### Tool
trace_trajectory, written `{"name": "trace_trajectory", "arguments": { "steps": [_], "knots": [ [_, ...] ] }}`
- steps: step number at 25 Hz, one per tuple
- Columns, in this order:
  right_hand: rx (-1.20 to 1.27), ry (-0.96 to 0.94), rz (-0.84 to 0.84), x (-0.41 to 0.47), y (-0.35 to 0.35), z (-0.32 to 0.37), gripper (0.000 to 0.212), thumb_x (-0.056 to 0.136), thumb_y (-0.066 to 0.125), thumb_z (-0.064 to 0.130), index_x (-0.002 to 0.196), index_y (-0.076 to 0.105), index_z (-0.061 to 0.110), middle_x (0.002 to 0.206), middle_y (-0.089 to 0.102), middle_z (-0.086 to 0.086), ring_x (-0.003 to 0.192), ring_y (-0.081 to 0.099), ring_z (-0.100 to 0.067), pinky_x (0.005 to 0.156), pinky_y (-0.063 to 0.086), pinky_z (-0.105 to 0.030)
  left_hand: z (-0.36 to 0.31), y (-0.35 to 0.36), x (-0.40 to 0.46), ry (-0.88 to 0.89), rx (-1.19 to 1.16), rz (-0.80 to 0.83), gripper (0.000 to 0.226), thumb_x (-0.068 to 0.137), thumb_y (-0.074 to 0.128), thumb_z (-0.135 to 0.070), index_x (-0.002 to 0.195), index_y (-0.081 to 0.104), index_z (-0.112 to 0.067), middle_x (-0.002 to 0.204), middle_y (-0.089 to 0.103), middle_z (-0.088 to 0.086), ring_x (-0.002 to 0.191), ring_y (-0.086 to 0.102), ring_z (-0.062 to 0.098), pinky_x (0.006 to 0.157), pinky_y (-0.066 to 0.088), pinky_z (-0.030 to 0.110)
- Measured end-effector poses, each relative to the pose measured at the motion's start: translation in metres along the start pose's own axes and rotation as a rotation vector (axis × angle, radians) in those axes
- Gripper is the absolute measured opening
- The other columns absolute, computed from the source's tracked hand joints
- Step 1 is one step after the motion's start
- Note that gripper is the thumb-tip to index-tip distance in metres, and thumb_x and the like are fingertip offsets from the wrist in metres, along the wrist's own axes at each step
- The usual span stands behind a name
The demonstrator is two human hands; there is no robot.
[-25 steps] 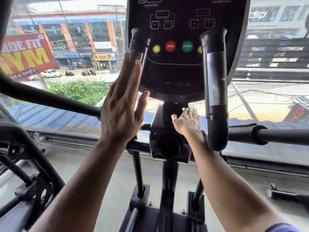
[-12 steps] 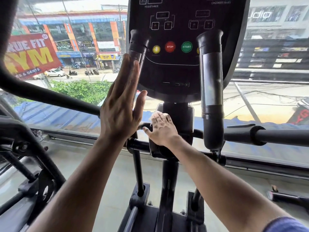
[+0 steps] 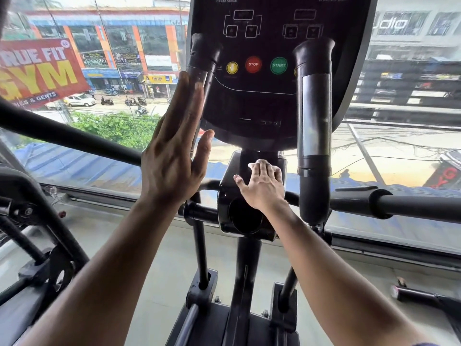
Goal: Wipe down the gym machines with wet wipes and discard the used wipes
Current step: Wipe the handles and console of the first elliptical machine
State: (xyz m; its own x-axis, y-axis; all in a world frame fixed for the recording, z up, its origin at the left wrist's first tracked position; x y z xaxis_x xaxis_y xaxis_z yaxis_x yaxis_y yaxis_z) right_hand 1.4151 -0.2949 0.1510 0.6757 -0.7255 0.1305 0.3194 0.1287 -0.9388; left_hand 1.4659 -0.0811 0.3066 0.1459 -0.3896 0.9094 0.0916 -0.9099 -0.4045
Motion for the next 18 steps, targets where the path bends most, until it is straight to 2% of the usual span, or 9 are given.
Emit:
{"name": "trace_trajectory", "arguments": {
  "steps": [3,6,7,8,9,10,11,13,18],
  "knots": [
    [0.103,0.031,-0.022,-0.01,-0.011,-0.006,0.075,0.11,0.03,0.044,0.158,0.002,-0.007,0.169,0.0,-0.019,0.158,-0.004,-0.025,0.106,-0.019,-0.017,0.0,-0.001,0.0,0.004,0.002,-0.007,0.055,0.109,0.049,-0.018,0.16,0.032,-0.004,0.169,0.026,0.016,0.156,0.02,0.011,0.117,0.04,0.029],
    [0.127,-0.12,-0.065,-0.021,-0.008,-0.008,0.061,0.112,0.031,0.022,0.158,0.005,-0.009,0.168,0.001,-0.022,0.158,-0.001,-0.027,0.097,-0.029,-0.003,0.0,0.0,0.0,0.0,0.001,-0.007,0.055,0.109,0.049,-0.019,0.16,0.032,-0.006,0.169,0.026,0.015,0.155,0.019,0.008,0.116,0.04,0.027],
    [0.11,-0.182,-0.112,-0.028,-0.004,-0.015,0.055,0.111,0.033,0.013,0.157,0.012,-0.009,0.168,0.007,-0.023,0.158,0.005,-0.028,0.1,-0.026,-0.002,0.001,0.0,-0.001,0.001,0.003,-0.01,0.055,0.109,0.049,-0.018,0.16,0.032,-0.005,0.169,0.026,0.015,0.156,0.019,0.009,0.116,0.041,0.027],
    [0.101,-0.244,-0.181,-0.037,0.001,-0.026,0.049,0.109,0.033,0.006,0.155,0.024,-0.009,0.166,0.018,-0.023,0.157,0.015,-0.027,0.111,-0.017,-0.006,0.001,0.0,-0.001,0.0,0.004,-0.013,0.054,0.109,0.049,-0.018,0.16,0.033,-0.005,0.168,0.026,0.015,0.156,0.019,0.009,0.115,0.042,0.028],
    [0.11,-0.293,-0.258,-0.049,0.004,-0.039,0.044,0.108,0.034,0.003,0.151,0.038,-0.005,0.162,0.032,-0.019,0.153,0.026,-0.022,0.124,0.002,-0.018,0.001,0.001,-0.002,-0.001,0.006,-0.016,0.054,0.109,0.049,-0.018,0.16,0.033,-0.004,0.168,0.027,0.016,0.156,0.019,0.009,0.115,0.042,0.027],
    [0.136,-0.337,-0.304,-0.058,0.009,-0.055,0.043,0.106,0.034,0.002,0.147,0.048,0.0,0.157,0.044,-0.014,0.149,0.035,-0.017,0.126,0.02,-0.034,0.0,0.001,-0.002,-0.001,0.012,-0.017,0.054,0.11,0.048,-0.019,0.159,0.033,-0.004,0.168,0.027,0.017,0.156,0.019,0.009,0.115,0.041,0.025],
    [0.137,-0.433,-0.319,-0.065,0.018,-0.073,0.045,0.104,0.037,0.0,0.147,0.05,0.004,0.155,0.046,-0.01,0.148,0.037,-0.016,0.122,0.03,-0.043,0.0,0.002,-0.002,0.0,0.019,-0.017,0.054,0.11,0.048,-0.019,0.159,0.033,-0.003,0.167,0.027,0.018,0.155,0.019,0.008,0.114,0.041,0.024],
    [0.062,-0.626,-0.289,-0.07,0.029,-0.097,0.051,0.102,0.047,-0.007,0.151,0.046,0.006,0.158,0.043,-0.011,0.15,0.035,-0.022,0.12,0.034,-0.048,0.0,0.002,-0.002,0.008,0.03,-0.022,0.054,0.11,0.048,-0.018,0.159,0.034,-0.001,0.167,0.028,0.021,0.155,0.019,0.009,0.116,0.037,0.02],
    [-0.124,-0.972,-0.204,-0.081,0.024,-0.107,0.037,0.104,0.054,0.0,0.141,0.056,-0.003,0.148,0.054,-0.011,0.145,0.043,-0.025,0.12,0.034,-0.048,0.001,0.0,-0.001,0.006,0.023,-0.03,0.053,0.11,0.046,-0.018,0.158,0.035,0.001,0.165,0.03,0.023,0.156,0.026,0.022,0.119,0.033,0.022]
  ]
}}
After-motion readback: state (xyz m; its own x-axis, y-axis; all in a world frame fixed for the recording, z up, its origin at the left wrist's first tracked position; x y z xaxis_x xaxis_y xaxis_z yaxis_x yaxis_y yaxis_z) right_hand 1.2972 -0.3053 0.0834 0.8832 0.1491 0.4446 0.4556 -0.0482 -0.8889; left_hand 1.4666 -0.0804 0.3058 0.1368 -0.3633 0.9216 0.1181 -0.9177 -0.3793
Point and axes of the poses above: each hand's wrist, its own x-axis towards the middle knuckle, its own y-axis out of the palm, z = x × y, the point moved 4 cm from there along x, towards the middle knuckle
